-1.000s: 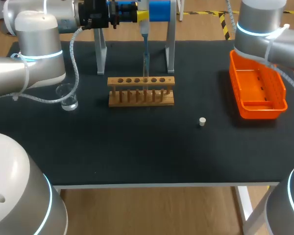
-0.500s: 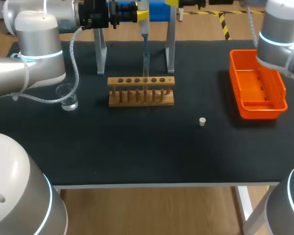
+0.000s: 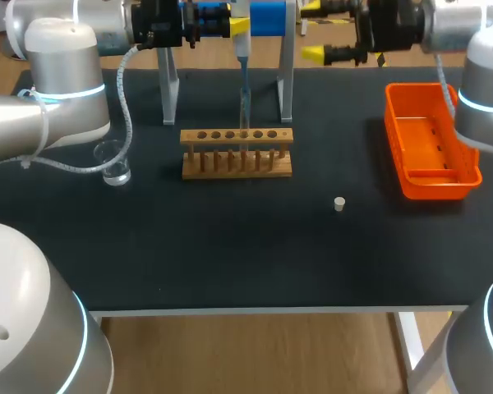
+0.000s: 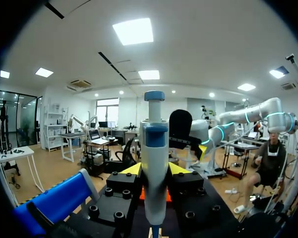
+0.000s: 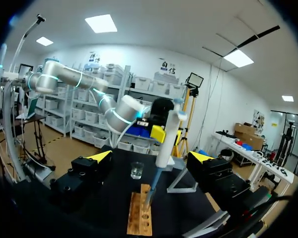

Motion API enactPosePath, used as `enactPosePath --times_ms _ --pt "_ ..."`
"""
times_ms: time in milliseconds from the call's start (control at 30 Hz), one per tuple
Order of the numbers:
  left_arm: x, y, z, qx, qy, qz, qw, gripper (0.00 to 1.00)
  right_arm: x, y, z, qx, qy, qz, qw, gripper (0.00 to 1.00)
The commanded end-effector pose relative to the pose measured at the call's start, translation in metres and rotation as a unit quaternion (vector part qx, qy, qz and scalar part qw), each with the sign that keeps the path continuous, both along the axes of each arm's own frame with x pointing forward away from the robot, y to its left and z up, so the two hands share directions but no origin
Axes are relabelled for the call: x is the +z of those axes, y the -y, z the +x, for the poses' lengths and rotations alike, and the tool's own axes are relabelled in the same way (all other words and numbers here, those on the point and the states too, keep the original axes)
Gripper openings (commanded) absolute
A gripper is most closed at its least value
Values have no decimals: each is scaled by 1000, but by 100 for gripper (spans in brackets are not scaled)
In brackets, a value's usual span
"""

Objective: Invert the test tube, pick up the pipette, mount the tip to pipette, aspirate from beaker and dispense into the tube, eject the tip, return the pipette, and cap with the stopper.

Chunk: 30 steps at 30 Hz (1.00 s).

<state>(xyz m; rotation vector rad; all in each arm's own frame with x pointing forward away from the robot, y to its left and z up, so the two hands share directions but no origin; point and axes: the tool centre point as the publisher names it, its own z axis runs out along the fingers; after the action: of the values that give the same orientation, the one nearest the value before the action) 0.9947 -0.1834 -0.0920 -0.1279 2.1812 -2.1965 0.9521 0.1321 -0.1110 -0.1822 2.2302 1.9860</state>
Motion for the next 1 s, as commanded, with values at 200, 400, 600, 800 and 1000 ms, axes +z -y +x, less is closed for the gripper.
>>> enactPosePath --times_ms 200,400,600,800,1000 --pt "1 0 0 1 0 1 1000 0 -58 -13 1 32 2 -29 999 100" --pt "1 0 0 1 0 1 1000 0 -87 -26 7 32 -22 -60 997 100" --pt "1 0 0 1 0 1 1000 0 -107 -40 12 38 -32 -81 995 100" --pt "1 0 0 1 0 1 1000 0 -123 -52 17 38 -40 -97 994 100" --pt "1 0 0 1 0 1 1000 0 -134 -62 21 36 -50 -103 993 100"
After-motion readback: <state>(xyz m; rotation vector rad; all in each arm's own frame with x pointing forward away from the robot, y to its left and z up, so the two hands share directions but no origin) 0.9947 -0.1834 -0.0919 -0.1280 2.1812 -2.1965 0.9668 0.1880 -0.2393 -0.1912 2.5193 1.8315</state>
